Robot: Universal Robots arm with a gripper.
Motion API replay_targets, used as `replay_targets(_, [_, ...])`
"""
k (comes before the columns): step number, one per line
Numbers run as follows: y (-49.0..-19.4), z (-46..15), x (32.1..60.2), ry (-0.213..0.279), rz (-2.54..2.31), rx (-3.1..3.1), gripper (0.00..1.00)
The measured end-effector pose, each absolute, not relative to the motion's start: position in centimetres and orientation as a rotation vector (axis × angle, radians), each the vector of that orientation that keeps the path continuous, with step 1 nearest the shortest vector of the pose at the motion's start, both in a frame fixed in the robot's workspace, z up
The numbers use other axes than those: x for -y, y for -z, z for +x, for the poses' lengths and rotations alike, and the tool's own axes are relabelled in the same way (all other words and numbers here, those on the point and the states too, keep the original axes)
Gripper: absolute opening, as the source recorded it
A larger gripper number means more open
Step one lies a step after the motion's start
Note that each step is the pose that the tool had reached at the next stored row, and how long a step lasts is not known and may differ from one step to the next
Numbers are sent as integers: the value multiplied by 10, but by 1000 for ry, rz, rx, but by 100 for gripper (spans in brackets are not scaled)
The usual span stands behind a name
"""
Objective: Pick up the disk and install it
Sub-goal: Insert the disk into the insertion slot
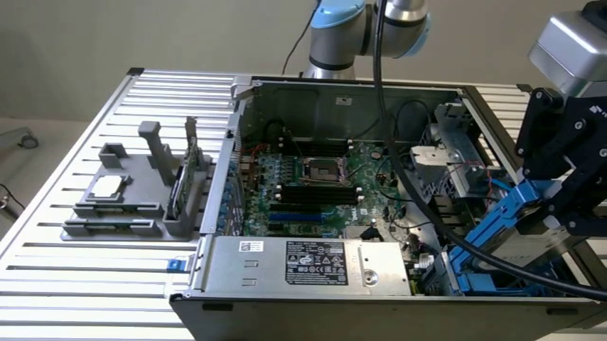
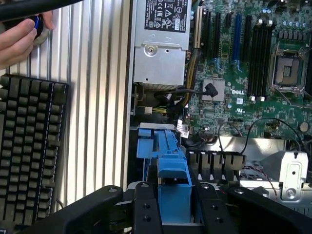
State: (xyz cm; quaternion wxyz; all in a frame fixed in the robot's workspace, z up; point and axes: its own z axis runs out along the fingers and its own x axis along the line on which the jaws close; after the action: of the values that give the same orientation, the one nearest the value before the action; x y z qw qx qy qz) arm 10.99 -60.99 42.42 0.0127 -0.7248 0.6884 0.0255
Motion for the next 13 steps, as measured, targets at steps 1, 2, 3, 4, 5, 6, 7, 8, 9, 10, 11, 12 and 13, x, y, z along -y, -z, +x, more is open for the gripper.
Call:
replay_targets(1, [-424, 110, 610, -79, -2259, -2145, 33])
replay_targets(2, [-423, 110, 610, -80, -2259, -2145, 34])
replay_targets(3, [-423, 110, 610, -79, -2259, -2146, 34])
replay_targets(4, [-422, 110, 610, -79, -2259, -2146, 40])
replay_targets(5, [-422, 110, 610, -79, -2259, -2146, 40])
replay_targets(6, [-422, 110, 610, -79, -2259, -2146, 47])
replay_targets(7, [-421, 110, 610, -79, -2259, -2146, 47])
replay_targets(8, [-421, 110, 610, -79, -2259, -2146, 47])
replay_targets(9, [-420, 110, 610, -79, -2259, -2146, 47])
replay_targets(10, [-420, 110, 610, -79, -2259, -2146, 47])
replay_targets(11, [-420, 110, 610, -79, -2259, -2146, 47])
replay_targets(12, [-419, 110, 610, -79, -2259, -2146, 47])
replay_targets(13, [-419, 110, 610, -79, -2259, -2146, 47])
